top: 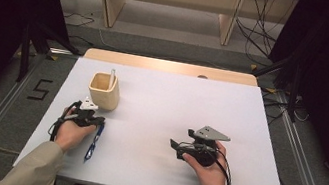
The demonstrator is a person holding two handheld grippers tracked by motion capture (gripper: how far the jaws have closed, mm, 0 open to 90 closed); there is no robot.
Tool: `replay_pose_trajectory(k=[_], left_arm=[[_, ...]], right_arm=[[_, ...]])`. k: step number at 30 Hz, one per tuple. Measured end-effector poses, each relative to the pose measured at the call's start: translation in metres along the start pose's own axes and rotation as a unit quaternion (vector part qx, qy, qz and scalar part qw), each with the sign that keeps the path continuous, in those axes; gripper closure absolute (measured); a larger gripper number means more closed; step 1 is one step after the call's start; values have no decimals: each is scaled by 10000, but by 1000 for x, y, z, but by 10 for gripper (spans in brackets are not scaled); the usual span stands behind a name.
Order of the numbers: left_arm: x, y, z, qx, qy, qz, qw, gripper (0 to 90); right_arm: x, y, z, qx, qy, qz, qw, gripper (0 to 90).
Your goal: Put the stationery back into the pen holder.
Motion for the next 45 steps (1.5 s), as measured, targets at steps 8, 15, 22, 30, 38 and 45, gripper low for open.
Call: replay_pose_trajectory(k=[8, 15, 22, 30, 38, 45], left_arm=[[-2, -1, -1, 24, 40, -46, 10000, 895], [-2, -3, -2, 20, 58, -61, 10000, 895], [-4, -4, -3, -10, 126, -106, 9999, 895], [-9, -6, -5, -10, 197, -168, 9997, 895], [-10, -7, -5, -3, 234, -223, 9995, 895], [-10, -8, 0, -48, 197, -210, 9996, 890]], right_arm=[[0, 0, 0, 3, -11, 1, 10000, 221], [0, 0, 0, 2, -1, -1, 10000, 221], [0, 0, 0, -2, -1, -1, 10000, 221], [0, 0, 0, -10, -4, -2, 10000, 221], [0, 0, 0, -8, 3, 1, 10000, 221], [0, 0, 1, -14, -5, 3, 10000, 221]])
Point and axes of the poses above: each handheld gripper's, and its own axes: z roughly backward along the jaws, y roughly out of its underside, x roughly to its left, the point moved 5 cm from there along -z, roughly forward along the jaws, and after that the axes turned 7 degrees about -z, right-handed, at the moved point
